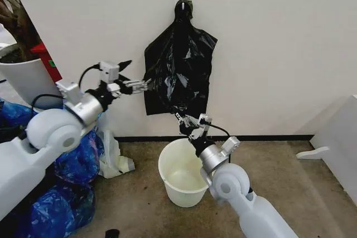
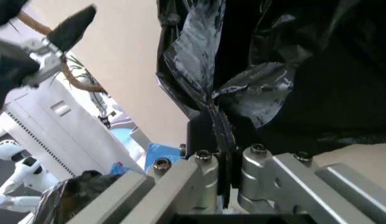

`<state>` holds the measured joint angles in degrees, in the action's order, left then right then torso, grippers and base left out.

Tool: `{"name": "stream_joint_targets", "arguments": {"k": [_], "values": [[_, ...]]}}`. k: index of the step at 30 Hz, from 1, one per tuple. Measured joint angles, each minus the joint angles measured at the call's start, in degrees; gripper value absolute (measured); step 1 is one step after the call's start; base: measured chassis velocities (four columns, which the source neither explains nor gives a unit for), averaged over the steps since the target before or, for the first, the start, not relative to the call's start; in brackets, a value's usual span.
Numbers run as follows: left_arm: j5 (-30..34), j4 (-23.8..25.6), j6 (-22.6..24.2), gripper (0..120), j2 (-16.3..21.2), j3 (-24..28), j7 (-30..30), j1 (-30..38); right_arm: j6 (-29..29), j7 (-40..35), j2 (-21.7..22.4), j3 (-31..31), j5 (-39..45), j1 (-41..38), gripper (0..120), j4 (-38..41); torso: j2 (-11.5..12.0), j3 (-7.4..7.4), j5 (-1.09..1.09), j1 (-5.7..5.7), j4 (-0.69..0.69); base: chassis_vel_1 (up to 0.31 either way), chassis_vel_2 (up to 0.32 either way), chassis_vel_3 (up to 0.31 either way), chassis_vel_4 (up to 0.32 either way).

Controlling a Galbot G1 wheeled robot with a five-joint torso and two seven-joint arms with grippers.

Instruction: Place the garbage bag over the trash bin.

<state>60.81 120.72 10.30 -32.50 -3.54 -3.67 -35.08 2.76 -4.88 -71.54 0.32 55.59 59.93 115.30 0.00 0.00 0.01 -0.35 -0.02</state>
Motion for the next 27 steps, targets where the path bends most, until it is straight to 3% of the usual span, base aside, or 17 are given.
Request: {"name": "stream_joint_targets", "arguments": {"k": [8, 15, 27], "values": [[-0.24, -2.52, 4.47, 100, -4.85, 6.72, -4.74, 6.83, 0.01, 0.0, 0.23, 0.23, 0.18, 0.37, 0, 0.29, 0.0, 0.0, -0.01, 0.0, 0.01, 0.0, 0.0, 0.0, 0.0], [1.97, -2.89, 8.39, 100, -7.45, 7.95, -7.99, 10.01, -0.04, 0.01, 0.69, 0.55, -0.01, 1.4, 0, 0.72, 0.0, 0.0, 0.0, 0.0, 0.0, 0.0, 0.0, 0.0, 0.0], [2.51, -2.18, 12.63, 100, -9.12, 9.75, -9.21, 9.87, -0.43, 0.04, 0.64, 0.88, -0.34, 2.04, 0, 0.72, 0.0, 0.0, -0.01, 0.0, 0.01, 0.0, 0.0, 0.0, 0.0]]}}
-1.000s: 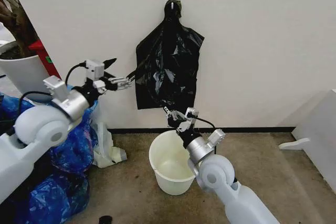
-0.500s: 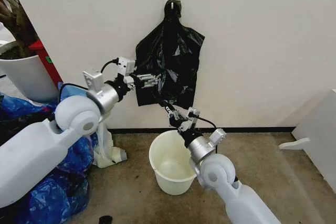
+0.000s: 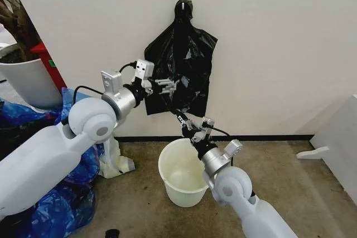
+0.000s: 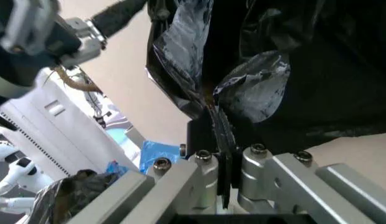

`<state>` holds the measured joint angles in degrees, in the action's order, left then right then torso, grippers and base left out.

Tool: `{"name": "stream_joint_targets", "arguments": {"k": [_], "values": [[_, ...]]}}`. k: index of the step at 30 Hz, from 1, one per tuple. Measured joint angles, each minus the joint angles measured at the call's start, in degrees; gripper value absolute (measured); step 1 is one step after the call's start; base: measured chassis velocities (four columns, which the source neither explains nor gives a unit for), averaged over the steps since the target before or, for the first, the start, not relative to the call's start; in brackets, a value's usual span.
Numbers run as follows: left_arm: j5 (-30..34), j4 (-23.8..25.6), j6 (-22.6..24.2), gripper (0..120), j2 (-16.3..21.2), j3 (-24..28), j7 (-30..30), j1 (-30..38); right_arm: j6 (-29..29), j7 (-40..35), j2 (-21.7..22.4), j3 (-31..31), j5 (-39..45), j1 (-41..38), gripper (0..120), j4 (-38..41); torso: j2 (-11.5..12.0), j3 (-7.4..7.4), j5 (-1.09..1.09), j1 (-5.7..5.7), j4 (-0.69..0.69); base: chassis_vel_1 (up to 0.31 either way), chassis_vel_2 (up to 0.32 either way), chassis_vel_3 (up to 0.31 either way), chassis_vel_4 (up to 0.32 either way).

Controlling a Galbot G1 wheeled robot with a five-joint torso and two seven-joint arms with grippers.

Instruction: Place the garbage bag over the trash bin.

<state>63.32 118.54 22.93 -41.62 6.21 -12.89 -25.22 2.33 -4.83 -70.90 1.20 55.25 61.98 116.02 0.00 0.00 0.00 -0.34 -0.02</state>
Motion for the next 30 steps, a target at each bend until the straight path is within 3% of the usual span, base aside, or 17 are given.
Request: {"name": "stream_joint_targets", "arguments": {"k": [12, 30], "values": [[2.15, -4.53, 2.39, 100, -3.49, 1.2, -1.97, 2.79, -0.39, 0.56, 0.67, 1.13, 0.38, 0.38, 0, 0.04, 0.0, 0.0, 0.0, 0.0, -0.01, 0.0, 0.0, 0.0, 0.0], [-0.29, -8.68, 4.48, 100, -5.0, 2.2, -5.96, 5.41, -0.77, 1.49, 1.83, 3.68, 0.69, 2.13, 0, 0.46, 0.0, 0.0, 0.0, 0.0, 0.0, 0.0, 0.0, 0.0, 0.0]]}}
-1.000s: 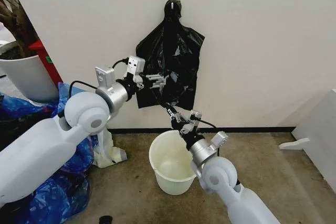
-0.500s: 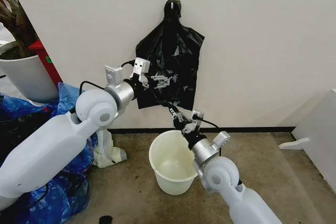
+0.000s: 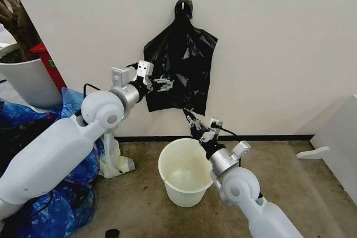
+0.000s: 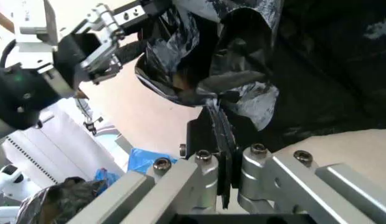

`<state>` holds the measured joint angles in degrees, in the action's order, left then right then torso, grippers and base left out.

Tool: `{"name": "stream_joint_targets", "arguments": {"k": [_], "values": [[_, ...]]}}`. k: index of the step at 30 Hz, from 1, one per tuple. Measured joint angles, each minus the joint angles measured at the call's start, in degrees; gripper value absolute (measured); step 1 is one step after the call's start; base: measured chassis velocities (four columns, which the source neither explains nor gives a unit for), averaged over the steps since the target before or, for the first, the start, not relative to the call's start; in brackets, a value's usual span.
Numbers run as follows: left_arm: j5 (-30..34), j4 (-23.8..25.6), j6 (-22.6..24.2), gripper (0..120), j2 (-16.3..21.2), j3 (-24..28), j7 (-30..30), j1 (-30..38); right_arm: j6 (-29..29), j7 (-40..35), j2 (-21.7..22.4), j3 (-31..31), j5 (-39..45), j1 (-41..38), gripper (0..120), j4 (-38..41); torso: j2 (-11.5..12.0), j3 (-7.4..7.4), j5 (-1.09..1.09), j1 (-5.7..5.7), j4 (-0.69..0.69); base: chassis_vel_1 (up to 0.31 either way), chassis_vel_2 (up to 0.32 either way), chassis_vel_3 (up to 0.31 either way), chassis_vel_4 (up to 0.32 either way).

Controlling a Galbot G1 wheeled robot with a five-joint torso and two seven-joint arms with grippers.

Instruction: Place the garbage bag over the trash bin.

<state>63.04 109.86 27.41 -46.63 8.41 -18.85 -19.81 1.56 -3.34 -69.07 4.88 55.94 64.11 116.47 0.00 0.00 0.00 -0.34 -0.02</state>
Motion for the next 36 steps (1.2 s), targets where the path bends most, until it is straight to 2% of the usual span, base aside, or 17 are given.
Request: {"name": "stream_joint_targets", "arguments": {"k": [6, 9, 13, 15, 18, 21, 25, 27, 29, 33, 36], "values": [[-1.98, -0.62, 2.08, 98, -1.7, 1.79, -4.39, 1.85, -0.06, -0.01, 0.29, 0.82, 0.04, 0.36, 0, 0.36, 0.0, 0.0, 0.01, 0.0, -0.01, 0.0, 0.0, 0.0, 0.0], [-3.3, -0.56, 2.77, 90, -1.8, 2.27, -6.09, 1.93, -0.07, 0.01, 0.52, 1.33, 0.04, 0.68, 0, 0.45, 0.0, 0.0, 0.0, 0.0, -0.01, 0.0, 0.0, 0.0, 0.0], [-5.39, 0.09, 4.68, 70, -1.6, 2.68, -9.4, 1.89, -0.07, 0.08, 0.62, 1.79, 0.19, 0.78, 0, 0.59, 0.0, 0.0, 0.0, 0.0, 0.0, 0.0, 0.0, 0.0, 0.0], [-5.44, 0.12, 4.79, 69, -1.59, 2.69, -9.54, 1.88, -0.07, 0.08, 0.61, 1.79, 0.2, 0.77, 0, 0.59, 0.0, 0.0, 0.0, 0.0, 0.0, 0.0, 0.0, 0.0, 0.0], [-6.28, 0.15, 5.11, 53, -1.58, 2.96, -10.41, 1.81, -0.1, 0.13, 0.35, 1.66, 0.23, 0.53, 0, 0.6, 0.0, 0.0, 0.0, 0.0, 0.0, 0.0, 0.0, 0.0, 0.0], [-6.47, 0.14, 5.12, 47, -1.58, 3.09, -10.94, 1.8, -0.12, 0.15, 0.27, 1.58, 0.23, 0.49, 0, 0.6, 0.0, 0.0, 0.0, 0.0, 0.0, 0.0, 0.0, 0.0, 0.0], [-6.49, -0.02, 5.12, 32, -1.57, 3.06, -11.87, 1.81, -0.23, 0.29, 0.35, 1.58, 0.23, 0.59, 0, 0.59, 0.0, 0.0, 0.0, 0.0, 0.0, 0.0, 0.0, 0.0, 0.0], [-6.49, -0.16, 5.12, 20, -1.54, 2.63, -12.29, 1.91, -0.25, 0.31, 0.46, 1.67, 0.23, 0.62, 0, 0.62, 0.0, 0.0, 0.0, 0.0, 0.0, 0.0, 0.0, 0.0, 0.0], [-6.48, -0.21, 5.1, 17, -1.54, 2.44, -12.47, 1.92, -0.26, 0.31, 0.47, 1.73, 0.23, 0.62, 0, 0.65, 0.0, 0.0, 0.0, 0.0, 0.0, 0.0, 0.0, 0.0, 0.0], [-6.43, -0.22, 4.73, 1, -1.55, 1.29, -13.37, 1.56, -0.27, 0.31, 0.45, 2.15, 0.2, 0.78, 0, 0.79, 0.0, 0.0, 0.0, 0.0, 0.0, 0.0, 0.0, 0.0, 0.0], [-6.43, -0.06, 4.16, 0, -1.54, 0.07, -13.96, 0.76, -0.27, 0.31, 0.38, 2.63, 0.02, 1.07, 0, 0.86, 0.0, 0.0, -0.01, 0.0, 0.0, 0.0, 0.0, 0.0, 0.0]]}}
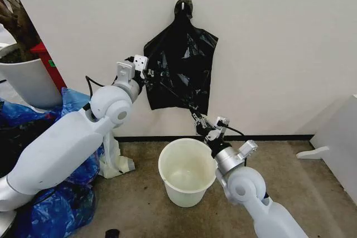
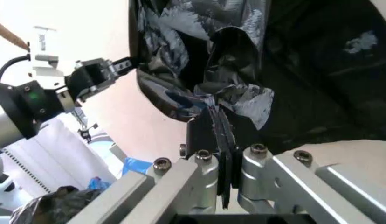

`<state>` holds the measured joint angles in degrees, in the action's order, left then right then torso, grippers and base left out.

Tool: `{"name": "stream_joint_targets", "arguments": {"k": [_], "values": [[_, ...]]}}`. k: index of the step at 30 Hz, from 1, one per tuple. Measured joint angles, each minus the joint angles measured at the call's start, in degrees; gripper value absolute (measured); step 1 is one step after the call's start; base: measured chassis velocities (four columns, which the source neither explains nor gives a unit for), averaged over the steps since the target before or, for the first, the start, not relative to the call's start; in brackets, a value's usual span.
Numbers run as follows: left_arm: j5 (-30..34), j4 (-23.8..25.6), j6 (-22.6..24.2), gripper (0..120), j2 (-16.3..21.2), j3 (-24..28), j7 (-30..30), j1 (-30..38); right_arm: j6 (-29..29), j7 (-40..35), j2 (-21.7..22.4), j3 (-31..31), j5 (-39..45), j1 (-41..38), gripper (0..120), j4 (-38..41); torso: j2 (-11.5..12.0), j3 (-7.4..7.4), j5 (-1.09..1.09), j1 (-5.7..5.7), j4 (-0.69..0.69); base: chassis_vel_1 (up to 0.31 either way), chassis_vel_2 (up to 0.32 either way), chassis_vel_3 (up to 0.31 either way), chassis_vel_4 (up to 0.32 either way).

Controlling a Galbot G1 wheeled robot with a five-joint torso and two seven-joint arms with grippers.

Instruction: Place the garbage bag over the trash bin.

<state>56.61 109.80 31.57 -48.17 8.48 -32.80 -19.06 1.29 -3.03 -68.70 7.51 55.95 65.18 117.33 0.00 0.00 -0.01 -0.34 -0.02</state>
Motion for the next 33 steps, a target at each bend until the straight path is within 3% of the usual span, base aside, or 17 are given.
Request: {"name": "stream_joint_targets", "arguments": {"k": [9, 15, 18, 27, 33], "values": [[0.25, 2.13, -0.56, 0, 0.37, -4.34, -1.02, -3.3, 0.0, 0.73, 0.18, 1.2, -1.79, 1.46, 0, 0.83, 0.0, 0.0, 0.0, 0.0, 0.0, 0.0, 0.0, 0.0, 0.0], [1.18, 3.66, -1.04, 0, 0.7, -6.26, -1.15, -5.04, 1.39, 6.51, 0.72, 2.35, -7.1, 3.81, 4, 1.78, 0.0, 0.0, 0.0, 0.0, -0.01, 0.0, 0.0, 0.0, 0.0], [1.24, 3.87, -1.57, 0, 0.71, -6.64, -1.14, -5.92, 0.95, 9.32, 1.14, 2.01, -11.67, 4.73, 18, 2.75, 0.0, 0.0, 0.0, 0.0, 0.0, 0.0, 0.0, 0.0, 0.0], [1.01, 4.0, -1.76, 0, 0.36, -7.2, -1.08, -7.09, -0.39, 10.0, 2.27, 2.24, -14.85, 6.21, 48, 5.1, 0.0, 0.0, 0.0, 0.0, 0.0, 0.0, 0.0, 0.0, 0.0], [2.79, 9.18, -1.53, 0, 2.84, -8.58, -1.27, -8.74, -0.92, 8.17, 2.65, 4.08, -15.75, 8.78, 73, 8.38, 0.0, 0.0, 0.0, 0.0, -0.01, 0.0, 0.0, 0.0, 0.0]]}}
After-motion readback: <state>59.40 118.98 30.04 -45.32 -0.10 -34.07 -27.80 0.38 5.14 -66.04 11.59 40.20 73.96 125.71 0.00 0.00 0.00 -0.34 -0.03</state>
